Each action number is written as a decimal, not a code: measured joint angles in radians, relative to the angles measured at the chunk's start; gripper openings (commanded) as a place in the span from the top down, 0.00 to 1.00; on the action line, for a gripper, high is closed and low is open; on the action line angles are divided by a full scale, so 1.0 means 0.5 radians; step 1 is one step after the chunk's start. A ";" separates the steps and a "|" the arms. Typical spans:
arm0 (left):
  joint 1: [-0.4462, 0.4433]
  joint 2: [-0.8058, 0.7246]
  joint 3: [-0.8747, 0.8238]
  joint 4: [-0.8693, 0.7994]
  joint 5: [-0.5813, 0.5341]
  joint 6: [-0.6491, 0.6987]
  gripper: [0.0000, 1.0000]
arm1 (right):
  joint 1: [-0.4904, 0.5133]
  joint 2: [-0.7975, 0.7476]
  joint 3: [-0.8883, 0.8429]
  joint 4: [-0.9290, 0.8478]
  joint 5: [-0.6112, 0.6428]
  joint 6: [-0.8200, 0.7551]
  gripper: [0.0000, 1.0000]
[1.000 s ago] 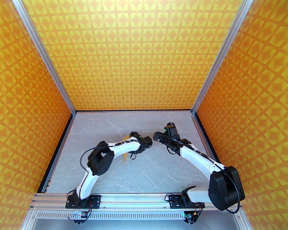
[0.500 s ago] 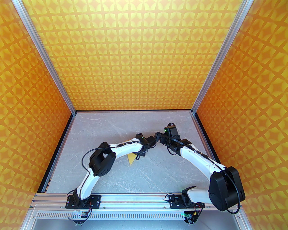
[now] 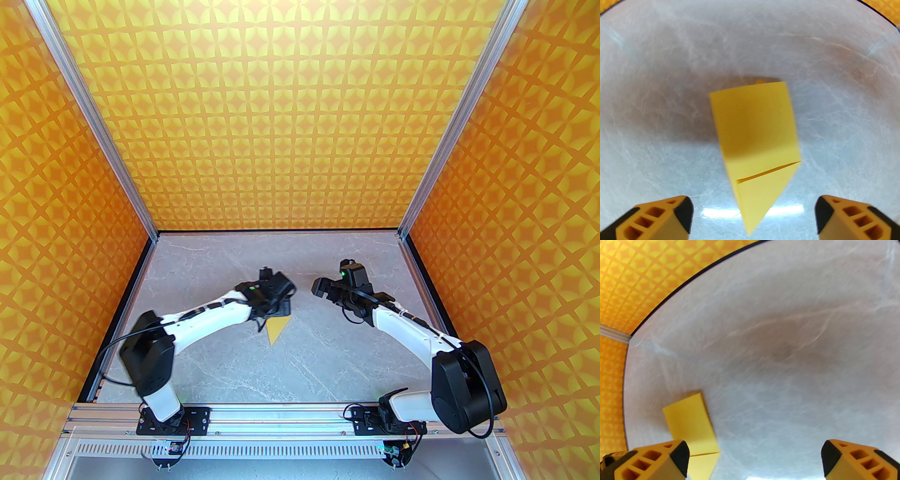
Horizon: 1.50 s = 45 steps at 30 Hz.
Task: Fold a paper plane with a square sheet of paper (fold left side to right side)
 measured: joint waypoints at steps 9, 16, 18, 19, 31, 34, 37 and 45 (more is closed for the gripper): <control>0.075 -0.064 -0.288 0.404 0.345 -0.029 0.95 | 0.218 0.107 -0.040 0.150 -0.151 0.117 0.54; 0.149 -0.007 -0.411 0.615 0.510 -0.030 1.00 | 0.344 0.214 -0.058 0.231 -0.204 0.200 0.57; 0.188 0.014 -0.449 0.647 0.536 -0.028 1.00 | 0.370 0.233 -0.059 0.239 -0.206 0.208 0.57; 0.202 0.027 -0.459 0.658 0.546 -0.026 1.00 | 0.381 0.241 -0.059 0.243 -0.207 0.212 0.57; 0.237 0.137 -0.567 0.727 0.606 0.003 1.00 | 0.443 0.410 -0.055 0.271 -0.282 0.249 0.56; 0.238 0.159 -0.573 0.753 0.611 0.008 1.00 | 0.449 0.466 -0.037 0.298 -0.336 0.259 0.56; 0.238 0.160 -0.578 0.780 0.613 0.008 1.00 | 0.449 0.533 -0.018 0.330 -0.404 0.277 0.57; 0.238 0.161 -0.578 0.783 0.613 0.008 1.00 | 0.449 0.716 0.042 0.436 -0.558 0.341 0.57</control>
